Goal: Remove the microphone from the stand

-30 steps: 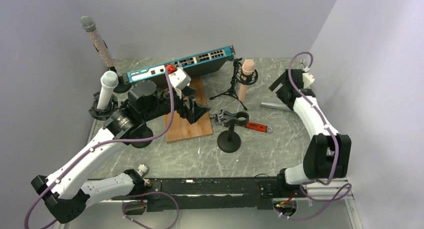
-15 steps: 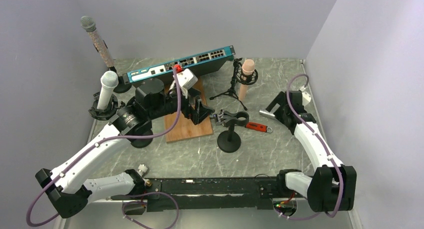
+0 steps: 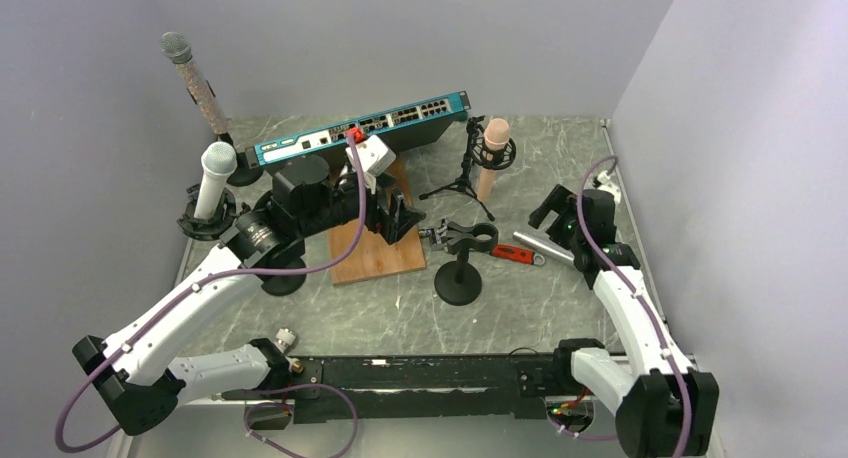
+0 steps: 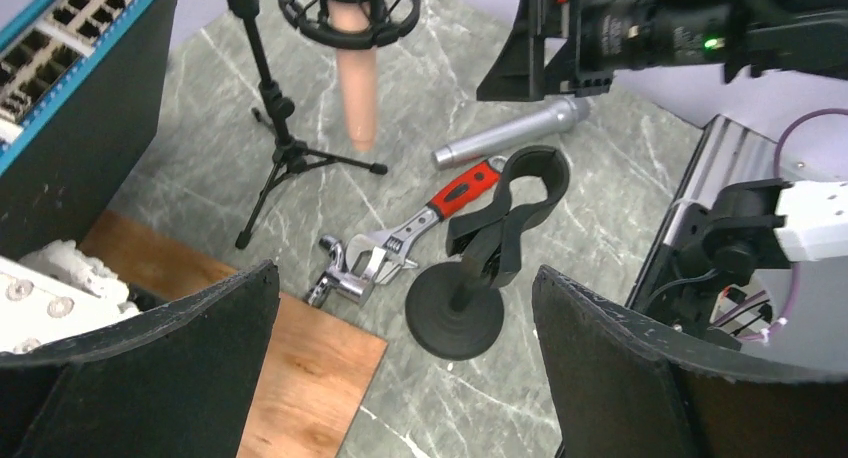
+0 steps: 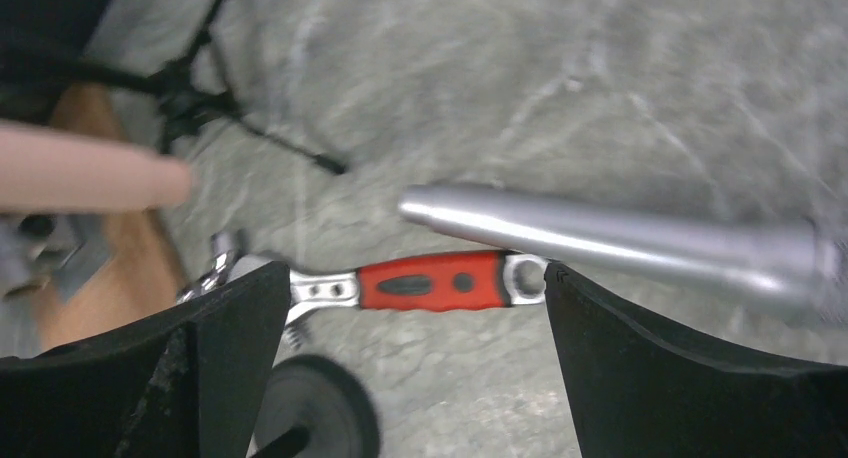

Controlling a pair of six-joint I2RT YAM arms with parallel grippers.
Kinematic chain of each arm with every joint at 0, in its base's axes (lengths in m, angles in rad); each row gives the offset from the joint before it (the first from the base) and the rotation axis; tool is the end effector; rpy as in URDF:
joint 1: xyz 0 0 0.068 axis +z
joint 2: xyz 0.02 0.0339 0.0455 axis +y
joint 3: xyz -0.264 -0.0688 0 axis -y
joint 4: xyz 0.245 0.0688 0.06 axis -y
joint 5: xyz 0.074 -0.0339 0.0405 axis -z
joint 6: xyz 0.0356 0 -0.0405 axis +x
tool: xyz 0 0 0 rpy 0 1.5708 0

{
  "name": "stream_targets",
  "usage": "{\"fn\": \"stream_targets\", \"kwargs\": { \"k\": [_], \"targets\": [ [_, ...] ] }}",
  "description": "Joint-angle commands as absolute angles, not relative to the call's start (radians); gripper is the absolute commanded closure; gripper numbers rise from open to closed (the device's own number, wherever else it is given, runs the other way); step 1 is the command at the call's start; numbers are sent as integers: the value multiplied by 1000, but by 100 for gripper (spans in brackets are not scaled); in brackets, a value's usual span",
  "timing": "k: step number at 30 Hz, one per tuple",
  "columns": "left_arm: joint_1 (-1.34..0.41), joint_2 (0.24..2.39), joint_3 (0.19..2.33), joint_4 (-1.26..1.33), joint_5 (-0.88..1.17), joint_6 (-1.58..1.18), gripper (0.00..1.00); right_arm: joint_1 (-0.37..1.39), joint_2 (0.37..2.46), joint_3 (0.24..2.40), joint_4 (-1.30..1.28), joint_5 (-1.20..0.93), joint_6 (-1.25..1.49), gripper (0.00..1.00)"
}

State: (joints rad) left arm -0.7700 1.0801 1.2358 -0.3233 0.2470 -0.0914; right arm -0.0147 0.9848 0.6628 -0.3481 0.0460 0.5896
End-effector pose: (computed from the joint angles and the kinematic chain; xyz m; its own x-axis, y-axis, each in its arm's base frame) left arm 0.1629 -0.1701 0.4255 -0.1967 0.0674 -0.9781 0.8336 0.5367 -0.1306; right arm 0.2112 -0.0047 0.2448 -0.4880 0.5627 -0.6673 0.3874 0.8247 0.4121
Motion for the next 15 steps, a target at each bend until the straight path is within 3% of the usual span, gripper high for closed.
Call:
{"fn": "stream_targets", "kwargs": {
  "k": [1, 6, 11, 15],
  "targets": [
    [-764, 1017, 1199, -265, 201, -72, 1, 138, 932, 772, -280, 108, 473, 0],
    [-763, 1026, 1185, -254, 230, -91, 1, 318, 957, 914, -263, 174, 428, 0],
    [-763, 1042, 1188, -252, 271, -112, 2, 400, 977, 976, -156, 134, 424, 0],
    [-763, 1033, 1184, -247, 272, -117, 2, 474, 1055, 1086, -183, 236, 331, 0]
  ]
}}
